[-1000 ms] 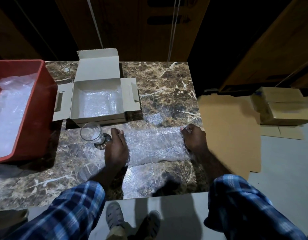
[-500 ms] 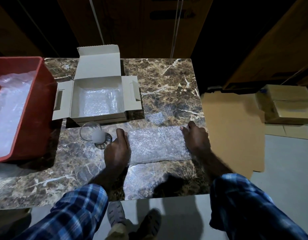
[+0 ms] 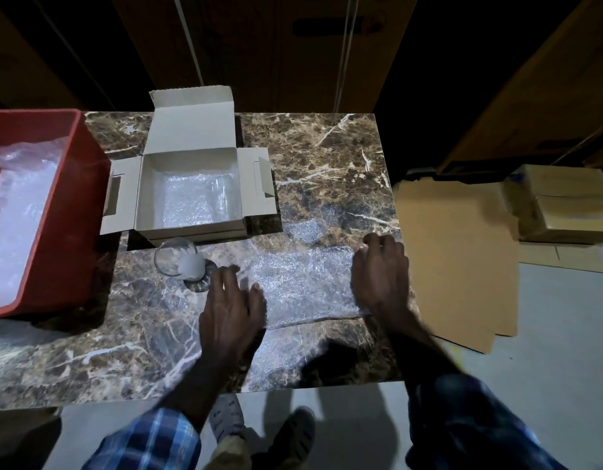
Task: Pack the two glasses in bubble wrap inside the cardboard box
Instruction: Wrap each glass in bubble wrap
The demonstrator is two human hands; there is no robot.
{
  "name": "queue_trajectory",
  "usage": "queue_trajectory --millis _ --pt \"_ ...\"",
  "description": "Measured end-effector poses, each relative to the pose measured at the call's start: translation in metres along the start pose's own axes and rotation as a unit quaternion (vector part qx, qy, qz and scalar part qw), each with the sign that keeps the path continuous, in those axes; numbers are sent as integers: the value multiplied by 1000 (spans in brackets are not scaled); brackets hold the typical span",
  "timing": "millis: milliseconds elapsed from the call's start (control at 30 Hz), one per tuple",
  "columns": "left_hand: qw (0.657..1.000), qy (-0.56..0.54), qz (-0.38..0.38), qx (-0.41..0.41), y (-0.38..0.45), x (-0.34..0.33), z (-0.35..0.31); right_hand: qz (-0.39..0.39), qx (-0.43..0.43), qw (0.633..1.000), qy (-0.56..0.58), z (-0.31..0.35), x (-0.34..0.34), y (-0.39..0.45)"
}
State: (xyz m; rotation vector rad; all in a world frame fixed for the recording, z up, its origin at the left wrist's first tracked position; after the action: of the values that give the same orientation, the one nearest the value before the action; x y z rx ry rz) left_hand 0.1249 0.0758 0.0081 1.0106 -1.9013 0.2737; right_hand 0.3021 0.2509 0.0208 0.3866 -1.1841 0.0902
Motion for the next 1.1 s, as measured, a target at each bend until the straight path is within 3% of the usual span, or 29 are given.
queue_trajectory --millis 133,333,533,800,967,1100 --pt "988 50 -64 -131 -31 4 -11 49 118 991 36 26 -16 -46" --pt "978 34 74 -191 -30 -34 -11 128 189 973 26 41 -49 -80" --pt "965 88 129 -213 -28 -47 14 148 203 968 -3 25 -56 -80" --pt "968 111 140 -176 -20 -35 30 137 70 986 -59 -23 -31 -65" --pt "966 96 115 -211 -13 -46 -5 138 155 978 -11 12 -41 -56" --pt "963 93 148 -203 -9 -58 -2 165 182 969 -17 27 -56 -58"
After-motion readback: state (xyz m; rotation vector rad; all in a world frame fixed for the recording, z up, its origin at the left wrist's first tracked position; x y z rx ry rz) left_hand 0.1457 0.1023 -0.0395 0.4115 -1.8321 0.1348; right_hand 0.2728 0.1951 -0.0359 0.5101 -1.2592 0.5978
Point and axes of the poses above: each hand's wrist, its own y-axis towards the middle knuckle, its own x-axis out of the back of the hand, z = x × y, the point moved 1 cm from there along y, towards the middle knuckle, and after that the axes turned 11 degrees about -z, right-handed, at the moved point
